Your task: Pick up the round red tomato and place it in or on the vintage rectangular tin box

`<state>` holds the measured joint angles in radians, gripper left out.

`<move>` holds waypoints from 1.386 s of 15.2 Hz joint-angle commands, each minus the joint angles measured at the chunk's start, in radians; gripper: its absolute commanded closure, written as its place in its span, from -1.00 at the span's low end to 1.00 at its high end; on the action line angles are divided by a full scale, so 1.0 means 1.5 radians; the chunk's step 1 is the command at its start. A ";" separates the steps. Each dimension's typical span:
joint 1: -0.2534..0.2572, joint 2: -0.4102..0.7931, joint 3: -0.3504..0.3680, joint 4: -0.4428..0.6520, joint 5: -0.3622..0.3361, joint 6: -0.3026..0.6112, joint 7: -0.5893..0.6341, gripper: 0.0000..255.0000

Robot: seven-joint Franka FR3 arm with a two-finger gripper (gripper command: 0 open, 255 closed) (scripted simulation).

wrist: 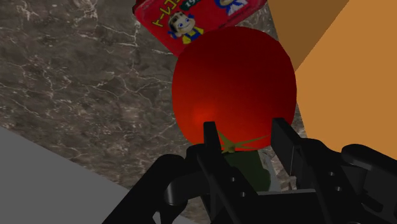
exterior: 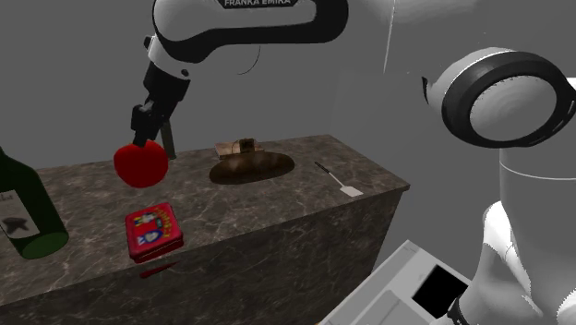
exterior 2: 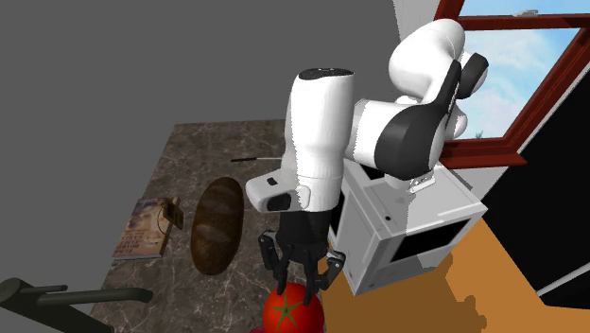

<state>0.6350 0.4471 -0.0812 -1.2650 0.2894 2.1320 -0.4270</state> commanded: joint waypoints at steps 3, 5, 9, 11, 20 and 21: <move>0.001 -0.001 0.002 -0.037 0.005 0.036 -0.009 1.00; 0.002 -0.001 0.003 -0.054 0.007 0.053 -0.014 1.00; 0.002 0.001 0.005 -0.086 0.013 0.086 -0.024 1.00; 0.002 0.003 0.007 -0.101 0.016 0.102 -0.029 1.00; 0.002 0.008 0.009 -0.122 0.022 0.127 -0.037 1.00; 0.002 0.008 0.009 -0.122 0.022 0.127 -0.037 1.00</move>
<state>0.6375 0.4587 -0.0679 -1.4476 0.3216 2.3223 -0.4818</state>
